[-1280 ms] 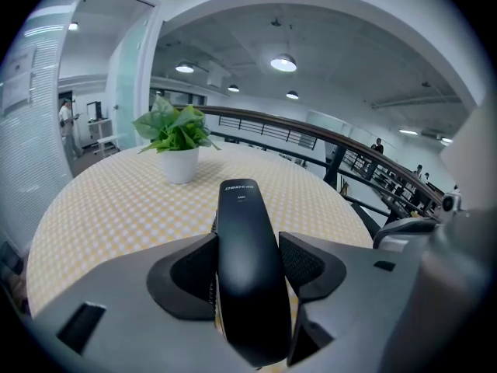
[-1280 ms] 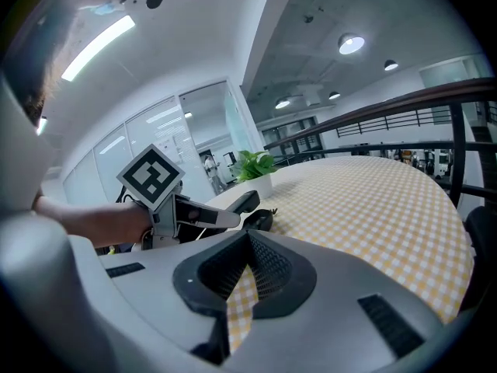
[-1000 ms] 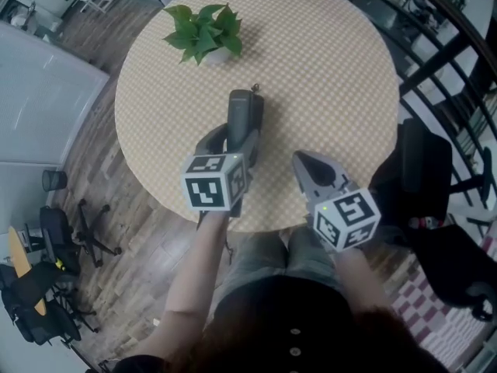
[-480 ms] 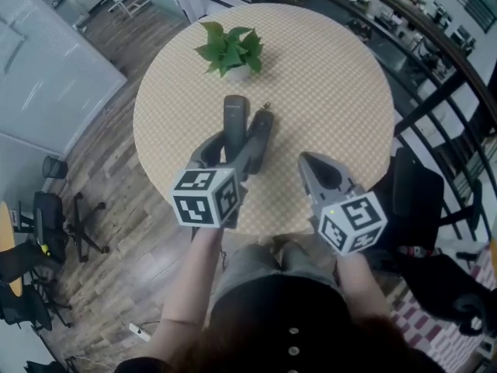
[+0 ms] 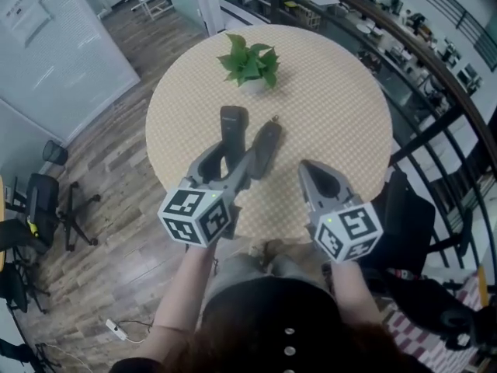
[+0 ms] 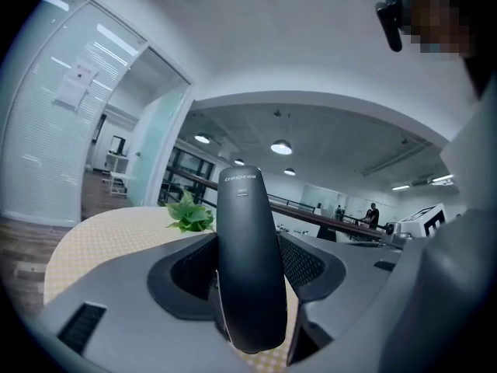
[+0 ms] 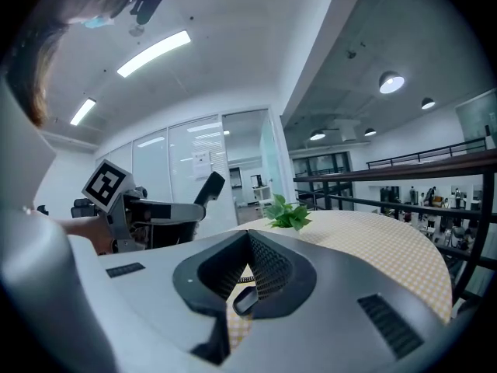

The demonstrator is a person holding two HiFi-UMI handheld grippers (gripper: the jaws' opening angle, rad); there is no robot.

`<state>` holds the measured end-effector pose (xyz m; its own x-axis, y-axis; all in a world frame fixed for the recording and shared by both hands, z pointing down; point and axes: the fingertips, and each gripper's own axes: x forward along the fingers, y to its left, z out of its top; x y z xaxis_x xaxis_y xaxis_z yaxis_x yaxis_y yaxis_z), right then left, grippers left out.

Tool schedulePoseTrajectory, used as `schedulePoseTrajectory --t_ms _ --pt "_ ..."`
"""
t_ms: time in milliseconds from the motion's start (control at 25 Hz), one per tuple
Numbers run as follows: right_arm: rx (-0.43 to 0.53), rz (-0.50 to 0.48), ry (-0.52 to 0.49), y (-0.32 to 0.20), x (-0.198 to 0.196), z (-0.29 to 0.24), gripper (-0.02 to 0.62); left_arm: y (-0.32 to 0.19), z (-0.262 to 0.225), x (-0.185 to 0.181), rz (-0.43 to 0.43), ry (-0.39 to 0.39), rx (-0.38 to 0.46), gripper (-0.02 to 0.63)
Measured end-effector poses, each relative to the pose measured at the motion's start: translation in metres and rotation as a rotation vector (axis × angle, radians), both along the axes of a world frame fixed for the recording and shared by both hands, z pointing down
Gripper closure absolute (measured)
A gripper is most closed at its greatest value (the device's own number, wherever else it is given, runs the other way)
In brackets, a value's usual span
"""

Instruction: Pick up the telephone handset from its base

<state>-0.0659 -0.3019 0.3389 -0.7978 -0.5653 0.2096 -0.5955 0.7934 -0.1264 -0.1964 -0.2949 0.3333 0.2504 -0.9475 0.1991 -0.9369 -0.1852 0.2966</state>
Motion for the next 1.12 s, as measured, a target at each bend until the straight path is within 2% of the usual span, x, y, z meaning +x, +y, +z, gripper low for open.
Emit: schedulePoseTrajectory --t_ms 440,1120 --pt "0.030 -0.016 -0.064 0.027 0.001 -0.016 0.586 0.045 -0.029 0.005 -0.023 0.043 0.180 0.348" --pt "0.046 -0.018 -0.039 0.034 -0.003 -0.013 0.586 0.057 -0.019 0.010 0.004 0.054 0.179 0.348"
